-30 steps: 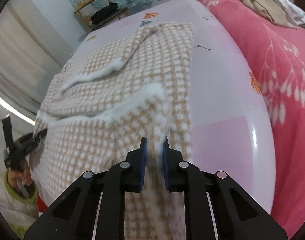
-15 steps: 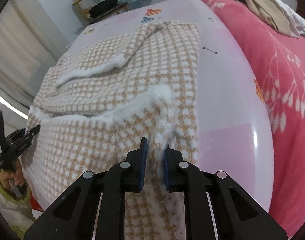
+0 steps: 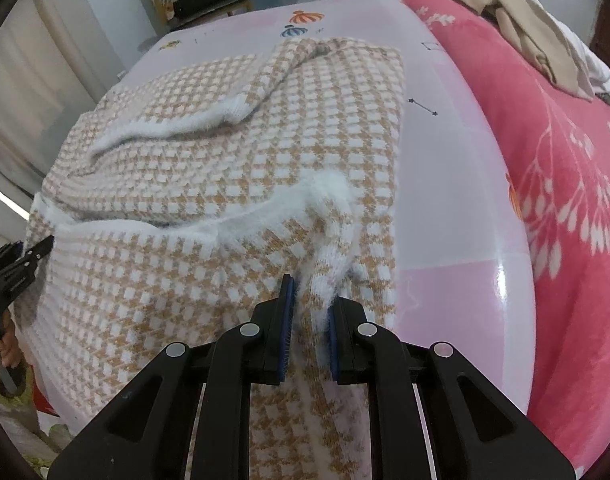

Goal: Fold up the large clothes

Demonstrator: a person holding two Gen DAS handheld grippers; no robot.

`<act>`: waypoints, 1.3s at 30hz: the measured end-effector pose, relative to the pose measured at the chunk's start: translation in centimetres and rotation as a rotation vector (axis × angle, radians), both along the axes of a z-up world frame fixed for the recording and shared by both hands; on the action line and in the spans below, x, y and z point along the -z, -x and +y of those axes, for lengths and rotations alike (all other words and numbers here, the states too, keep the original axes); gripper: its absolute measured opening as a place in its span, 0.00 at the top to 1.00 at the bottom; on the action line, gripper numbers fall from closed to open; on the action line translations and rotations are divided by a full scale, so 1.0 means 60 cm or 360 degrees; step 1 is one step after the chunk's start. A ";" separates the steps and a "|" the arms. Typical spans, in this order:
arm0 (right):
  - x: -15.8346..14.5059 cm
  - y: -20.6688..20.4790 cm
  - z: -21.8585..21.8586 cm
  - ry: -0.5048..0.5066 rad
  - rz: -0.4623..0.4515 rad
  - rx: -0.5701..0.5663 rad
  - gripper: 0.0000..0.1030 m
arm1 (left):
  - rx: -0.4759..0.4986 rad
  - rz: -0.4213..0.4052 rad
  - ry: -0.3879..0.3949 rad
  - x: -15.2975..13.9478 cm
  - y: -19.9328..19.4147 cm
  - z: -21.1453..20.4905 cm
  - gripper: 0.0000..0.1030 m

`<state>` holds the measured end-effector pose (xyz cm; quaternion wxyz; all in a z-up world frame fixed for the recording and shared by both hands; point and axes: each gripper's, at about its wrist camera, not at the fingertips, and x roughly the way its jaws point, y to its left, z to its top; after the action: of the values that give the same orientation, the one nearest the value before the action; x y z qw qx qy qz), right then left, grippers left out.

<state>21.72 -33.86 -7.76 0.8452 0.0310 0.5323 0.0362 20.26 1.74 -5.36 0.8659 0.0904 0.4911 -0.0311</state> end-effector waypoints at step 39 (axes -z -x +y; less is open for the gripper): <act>-0.005 0.013 -0.003 0.0038 -0.0004 -0.0014 0.86 | -0.0007 0.0006 -0.0033 -0.003 0.002 -0.002 0.69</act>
<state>20.96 -34.06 -7.46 0.8461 0.0185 0.5317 0.0336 20.17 1.60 -5.18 0.8640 0.0983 0.4932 -0.0241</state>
